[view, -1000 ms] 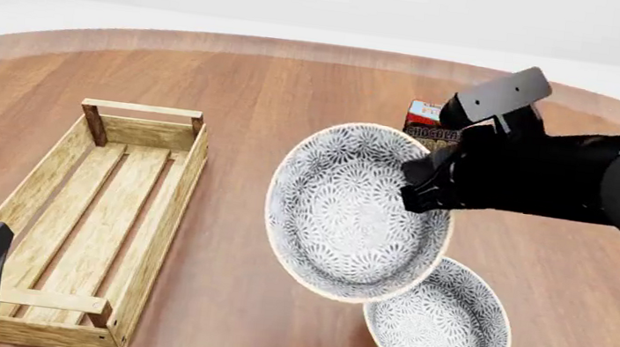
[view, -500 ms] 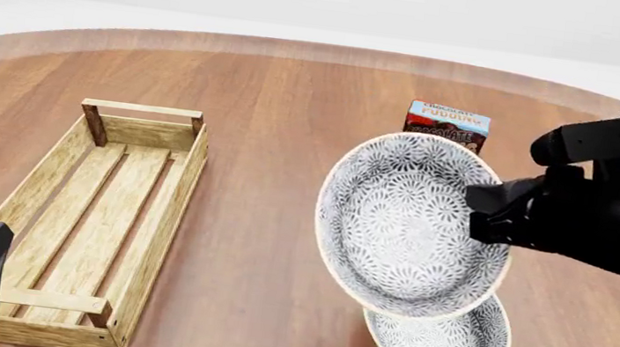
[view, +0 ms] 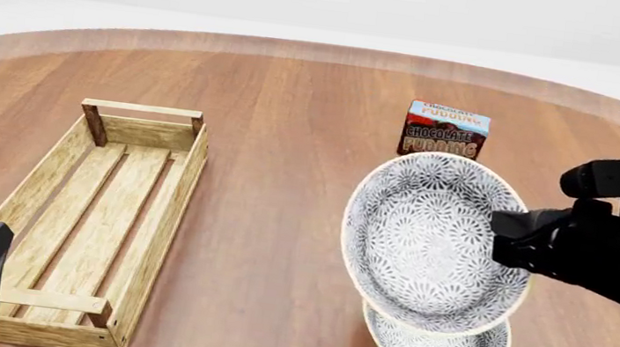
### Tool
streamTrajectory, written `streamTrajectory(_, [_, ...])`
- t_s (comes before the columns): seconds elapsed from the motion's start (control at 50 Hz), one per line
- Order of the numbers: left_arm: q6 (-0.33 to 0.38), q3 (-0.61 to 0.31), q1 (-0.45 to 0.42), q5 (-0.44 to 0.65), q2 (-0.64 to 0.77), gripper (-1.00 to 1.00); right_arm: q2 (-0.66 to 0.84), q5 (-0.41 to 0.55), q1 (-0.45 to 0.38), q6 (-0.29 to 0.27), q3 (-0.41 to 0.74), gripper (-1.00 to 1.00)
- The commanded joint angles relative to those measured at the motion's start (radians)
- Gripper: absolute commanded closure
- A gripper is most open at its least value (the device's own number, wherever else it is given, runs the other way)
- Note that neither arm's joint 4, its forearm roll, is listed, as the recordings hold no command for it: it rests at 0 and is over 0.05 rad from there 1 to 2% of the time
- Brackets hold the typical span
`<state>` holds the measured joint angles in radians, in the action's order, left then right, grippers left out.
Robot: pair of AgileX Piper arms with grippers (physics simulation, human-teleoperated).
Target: Stack the left bowl on the right bowl and place them in the tray.
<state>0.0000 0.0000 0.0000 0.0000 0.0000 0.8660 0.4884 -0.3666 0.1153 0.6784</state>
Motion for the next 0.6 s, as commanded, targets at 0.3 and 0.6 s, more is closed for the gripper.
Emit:
streamTrajectory(0.3, [0.000,0.000,0.000,0.000,0.000,-1.00,-0.021,-0.060,0.055,0.048,-0.100,1.00])
streamTrajectory(0.6, [0.000,0.000,0.000,0.000,0.000,-1.00,-0.027,-0.088,0.079,0.064,-0.148,1.00])
